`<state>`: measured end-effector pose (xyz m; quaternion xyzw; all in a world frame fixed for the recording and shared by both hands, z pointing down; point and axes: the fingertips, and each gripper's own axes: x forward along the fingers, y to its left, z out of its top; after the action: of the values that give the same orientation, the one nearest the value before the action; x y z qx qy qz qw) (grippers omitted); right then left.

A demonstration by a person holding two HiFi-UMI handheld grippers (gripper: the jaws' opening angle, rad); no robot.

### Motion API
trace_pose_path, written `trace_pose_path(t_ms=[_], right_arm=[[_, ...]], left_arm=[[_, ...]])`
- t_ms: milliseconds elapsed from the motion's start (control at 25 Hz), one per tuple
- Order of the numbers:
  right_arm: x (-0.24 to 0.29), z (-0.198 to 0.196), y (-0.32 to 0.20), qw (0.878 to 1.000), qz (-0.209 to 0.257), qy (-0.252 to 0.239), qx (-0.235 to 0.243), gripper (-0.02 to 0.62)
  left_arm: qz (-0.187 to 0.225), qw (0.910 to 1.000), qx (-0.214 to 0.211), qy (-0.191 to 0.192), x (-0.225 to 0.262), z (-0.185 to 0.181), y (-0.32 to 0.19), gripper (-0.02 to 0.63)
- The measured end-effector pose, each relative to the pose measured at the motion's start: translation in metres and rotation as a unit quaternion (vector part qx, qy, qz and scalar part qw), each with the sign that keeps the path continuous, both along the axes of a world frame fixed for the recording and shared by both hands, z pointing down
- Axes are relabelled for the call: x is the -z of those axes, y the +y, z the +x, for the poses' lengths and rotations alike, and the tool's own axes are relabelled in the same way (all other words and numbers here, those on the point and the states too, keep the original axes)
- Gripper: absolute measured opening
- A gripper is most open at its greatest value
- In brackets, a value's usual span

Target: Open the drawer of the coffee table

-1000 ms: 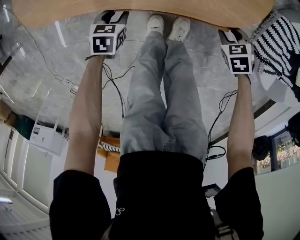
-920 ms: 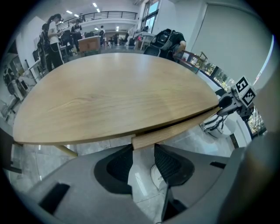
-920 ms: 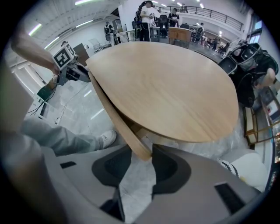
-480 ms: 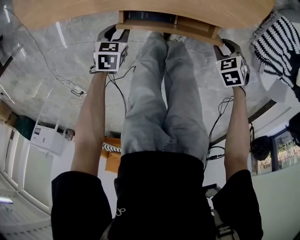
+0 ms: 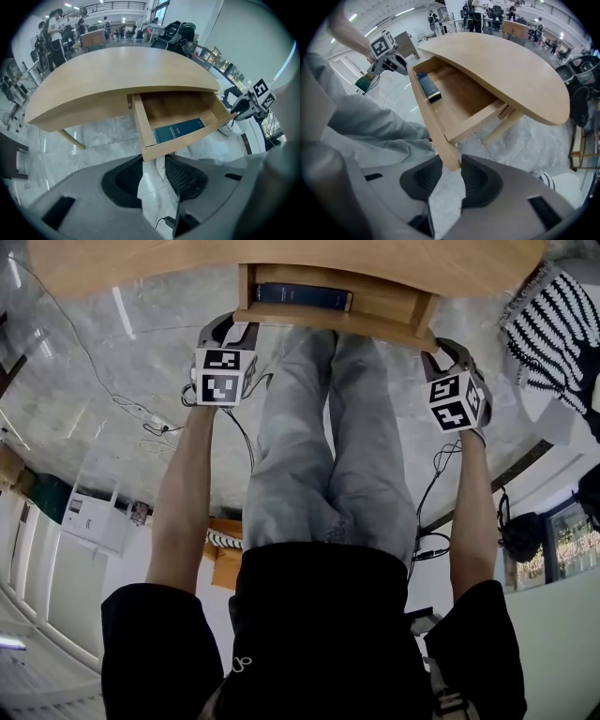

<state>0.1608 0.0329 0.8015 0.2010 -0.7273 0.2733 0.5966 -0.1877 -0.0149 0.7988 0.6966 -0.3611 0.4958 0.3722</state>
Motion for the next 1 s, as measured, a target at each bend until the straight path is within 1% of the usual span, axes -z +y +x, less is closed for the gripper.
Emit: trace_pose_path(t_ms=[160,360,480,560,680,760,840,920,1000], right_arm=[[0.000,0.000,0.002,0.999,-0.004,0.007,0.039,0.110],[0.000,-0.001,0.003,0.998,-0.007,0.012,0.063,0.104],[-0.003,-0.003,0.016,0.996,-0.023,0.010,0.082,0.103],[-0.004,-0.005,0.030,0.996,-0.029,0.009,0.083,0.103],[-0.007,-0.005,0.037,0.996,-0.033,0.015,0.078,0.104],[-0.010,-0.008,0.051,0.995,-0.046,0.016,0.090,0.104],[-0.012,-0.012,0.064,0.995,-0.051,0.018,0.086,0.104],[-0.017,-0.013,0.064,0.995,-0.052,0.026,0.084,0.107],[-0.024,-0.013,0.066,0.993,-0.059,0.032,0.095,0.108]], left_arm=[[0.000,1.0000,0.003,-0.003,-0.002,0.000,0.001,0.138],[-0.002,1.0000,0.000,-0.004,-0.002,0.000,0.001,0.133],[-0.016,0.9997,-0.013,-0.013,-0.003,-0.003,0.014,0.129],[-0.022,0.9994,-0.014,-0.020,-0.005,-0.005,0.027,0.121],[-0.032,0.9991,-0.004,-0.028,-0.009,-0.007,0.035,0.121],[-0.045,0.9983,-0.015,-0.034,-0.013,-0.010,0.046,0.121],[-0.052,0.9977,-0.019,-0.038,-0.014,-0.014,0.058,0.118],[-0.057,0.9973,-0.020,-0.042,-0.020,-0.016,0.057,0.119],[-0.067,0.9962,-0.028,-0.048,-0.027,-0.016,0.060,0.120]])
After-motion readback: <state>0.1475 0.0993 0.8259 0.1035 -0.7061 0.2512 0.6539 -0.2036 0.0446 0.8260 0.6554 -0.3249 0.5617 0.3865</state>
